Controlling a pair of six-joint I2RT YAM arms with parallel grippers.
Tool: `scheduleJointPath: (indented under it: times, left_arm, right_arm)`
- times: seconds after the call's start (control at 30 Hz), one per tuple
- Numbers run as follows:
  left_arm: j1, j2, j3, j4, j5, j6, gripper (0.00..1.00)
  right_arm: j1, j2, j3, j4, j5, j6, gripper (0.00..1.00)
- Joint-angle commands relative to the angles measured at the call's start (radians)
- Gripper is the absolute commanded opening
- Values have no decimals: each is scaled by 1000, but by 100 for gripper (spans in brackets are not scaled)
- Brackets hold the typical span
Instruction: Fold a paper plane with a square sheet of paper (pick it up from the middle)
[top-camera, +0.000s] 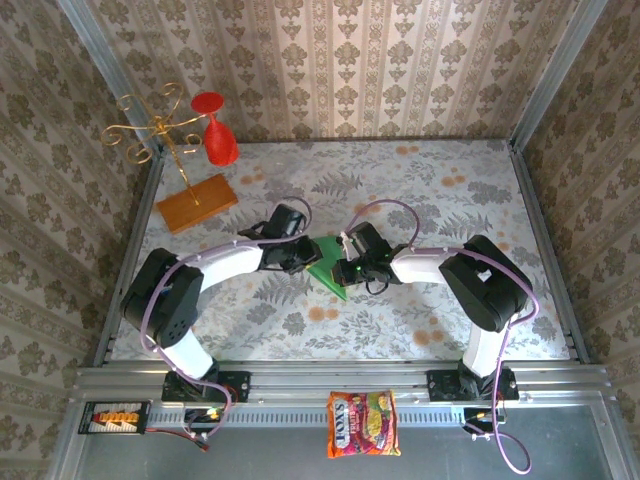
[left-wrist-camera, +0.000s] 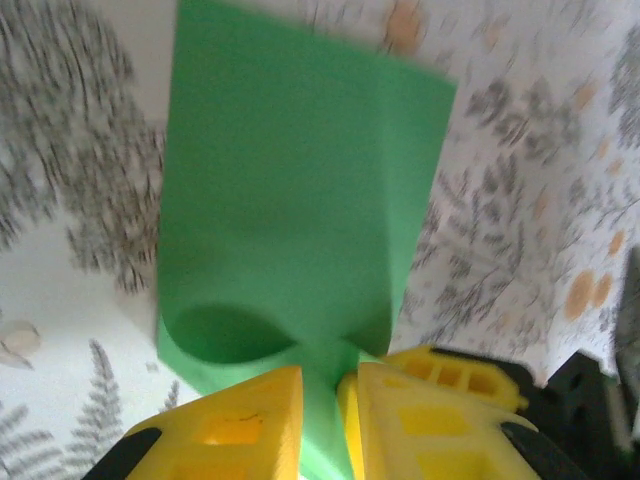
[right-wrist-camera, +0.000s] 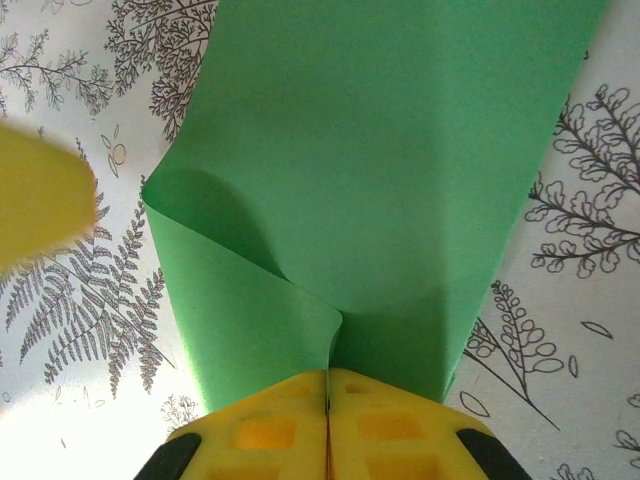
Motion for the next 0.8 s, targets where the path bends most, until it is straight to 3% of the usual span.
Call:
scheduleJointPath:
  times: [0.0, 0.3, 0.77]
  left_arm:
    - [-26, 0, -3, 59, -11, -83, 18]
    - [-50, 40, -11, 57, -5, -113, 8]
    - [-74, 59, -32, 63, 5, -116, 7]
  right_arm:
    - [-7, 35, 4, -60, 38, 11, 8]
    - [-9, 33, 5, -64, 41, 12, 8]
    - [-9, 38, 9, -69, 43, 15, 8]
